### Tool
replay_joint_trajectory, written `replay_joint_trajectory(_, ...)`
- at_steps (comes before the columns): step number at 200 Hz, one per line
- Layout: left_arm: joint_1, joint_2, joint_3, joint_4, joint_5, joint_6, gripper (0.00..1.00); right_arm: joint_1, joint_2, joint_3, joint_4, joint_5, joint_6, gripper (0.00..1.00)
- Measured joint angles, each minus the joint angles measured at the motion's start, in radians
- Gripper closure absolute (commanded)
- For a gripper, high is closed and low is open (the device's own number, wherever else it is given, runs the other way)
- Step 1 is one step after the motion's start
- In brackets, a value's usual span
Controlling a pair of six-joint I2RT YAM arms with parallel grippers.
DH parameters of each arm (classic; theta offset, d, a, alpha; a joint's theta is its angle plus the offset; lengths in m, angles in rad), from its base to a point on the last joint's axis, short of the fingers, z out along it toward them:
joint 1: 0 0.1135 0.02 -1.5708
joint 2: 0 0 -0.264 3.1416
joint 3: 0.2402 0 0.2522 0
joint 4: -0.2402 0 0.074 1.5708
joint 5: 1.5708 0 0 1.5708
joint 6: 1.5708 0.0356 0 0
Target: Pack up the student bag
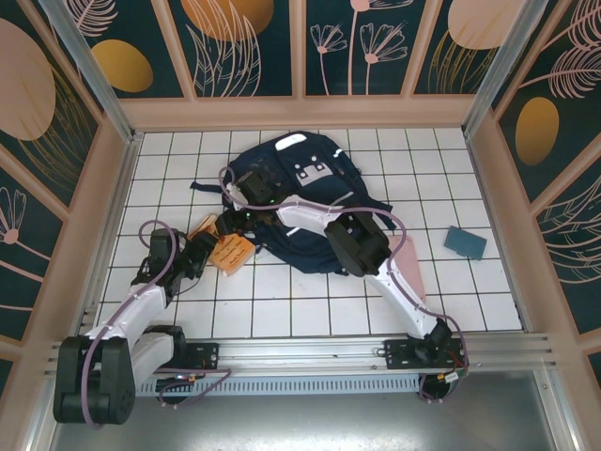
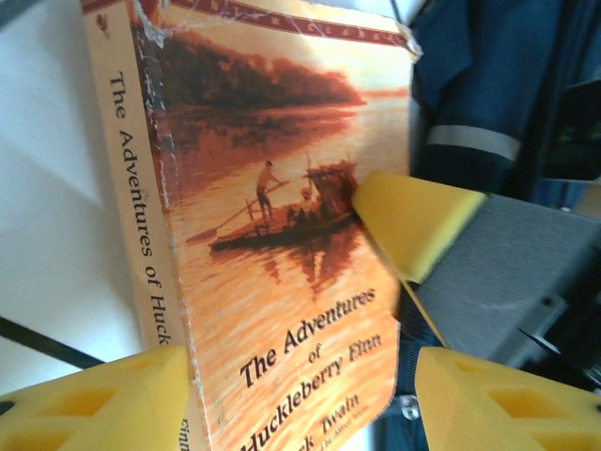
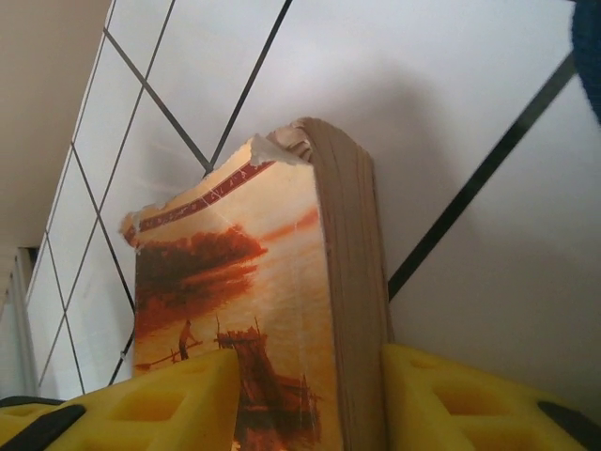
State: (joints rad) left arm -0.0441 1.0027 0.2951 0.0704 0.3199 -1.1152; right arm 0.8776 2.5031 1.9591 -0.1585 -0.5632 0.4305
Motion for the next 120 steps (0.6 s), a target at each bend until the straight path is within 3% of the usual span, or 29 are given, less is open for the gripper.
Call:
replay_joint_trajectory(43, 0.0, -0.028, 0.0, 0.015, 0.021, -0.02, 0.36, -0.021, -0.007, -0.031, 0.032, -0.049, 0.056, 0.65)
replay_joint_trajectory(98, 0.0, 0.039, 0.0, 0.015, 0.001, -0.019, 0.37, -0.034, -0.045, -0.066, 0.005, -0.066, 0.083, 1.0)
replay_joint_trajectory(120, 0.0, 0.041, 0.004, 0.006, -0.015, -0.01, 0.31, -0.034, -0.068, -0.076, -0.014, -0.058, 0.081, 1.0)
